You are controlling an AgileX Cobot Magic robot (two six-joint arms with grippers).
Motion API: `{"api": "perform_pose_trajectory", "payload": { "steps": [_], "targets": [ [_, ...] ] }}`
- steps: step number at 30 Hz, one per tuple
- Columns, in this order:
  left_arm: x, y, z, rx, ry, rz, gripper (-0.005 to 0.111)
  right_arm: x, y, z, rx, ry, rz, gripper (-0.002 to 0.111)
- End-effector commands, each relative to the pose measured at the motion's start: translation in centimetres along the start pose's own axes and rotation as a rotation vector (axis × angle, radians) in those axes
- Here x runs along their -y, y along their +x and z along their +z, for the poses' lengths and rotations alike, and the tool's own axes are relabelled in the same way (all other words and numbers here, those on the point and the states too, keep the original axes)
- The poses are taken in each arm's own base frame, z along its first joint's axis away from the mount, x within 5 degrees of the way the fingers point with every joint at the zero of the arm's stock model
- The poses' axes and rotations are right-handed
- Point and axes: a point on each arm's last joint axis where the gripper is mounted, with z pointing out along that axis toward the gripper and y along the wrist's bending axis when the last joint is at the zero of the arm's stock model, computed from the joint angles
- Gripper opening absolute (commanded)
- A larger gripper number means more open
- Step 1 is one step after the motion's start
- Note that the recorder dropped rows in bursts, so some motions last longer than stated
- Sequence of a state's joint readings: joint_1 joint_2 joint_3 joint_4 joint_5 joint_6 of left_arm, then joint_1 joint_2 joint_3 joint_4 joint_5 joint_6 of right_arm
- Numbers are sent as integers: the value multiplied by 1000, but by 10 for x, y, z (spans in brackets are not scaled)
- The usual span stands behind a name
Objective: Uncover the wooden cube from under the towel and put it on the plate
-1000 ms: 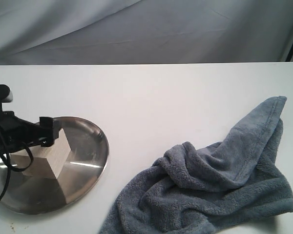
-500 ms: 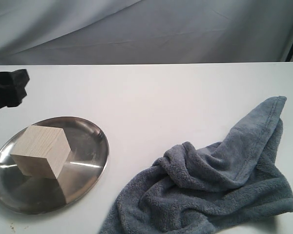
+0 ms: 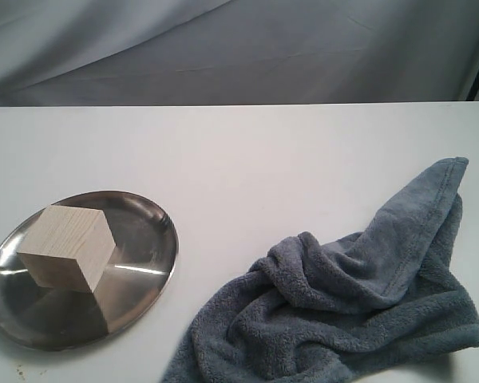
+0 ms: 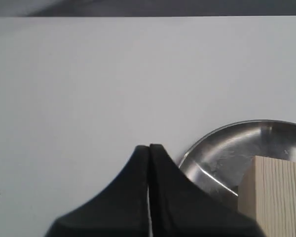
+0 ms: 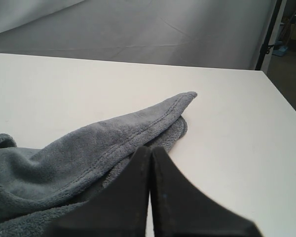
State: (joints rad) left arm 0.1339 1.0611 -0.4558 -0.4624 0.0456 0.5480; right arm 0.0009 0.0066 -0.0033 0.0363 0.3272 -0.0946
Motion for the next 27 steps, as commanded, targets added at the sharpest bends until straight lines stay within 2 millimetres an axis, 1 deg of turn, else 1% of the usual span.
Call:
{"api": "perform_pose_trajectory", "payload": {
  "steps": [1,3,7,8,11,13,16,18,20,24,25,27],
  "targets": [
    [11,-7,-29,60,69,69,0,0,0,0,10,-4,1,0],
    [23,-8,-52,88,150,94,0,0,0,0,10,-4,1,0],
    [27,-3,-75,96,202,118,0,0,0,0,10,-4,1,0],
    [27,-1,-85,105,218,125,0,0,0,0,10,-4,1,0],
    [28,4,-97,102,232,164,0,0,0,0,10,-4,1,0],
    [29,12,-104,45,249,163,0,0,0,0,10,-4,1,0],
    [29,19,-108,-20,255,139,0,0,0,0,10,-4,1,0],
    [32,19,-109,-19,291,98,0,0,0,0,10,-4,1,0],
    [40,16,-113,20,377,53,0,0,0,0,10,-4,1,0],
    [61,14,-133,153,625,236,0,0,0,0,10,-4,1,0],
    [65,14,-140,186,683,237,0,0,0,0,10,-4,1,0],
    [70,13,-154,237,772,169,0,0,0,0,10,-4,1,0]
  ]
}}
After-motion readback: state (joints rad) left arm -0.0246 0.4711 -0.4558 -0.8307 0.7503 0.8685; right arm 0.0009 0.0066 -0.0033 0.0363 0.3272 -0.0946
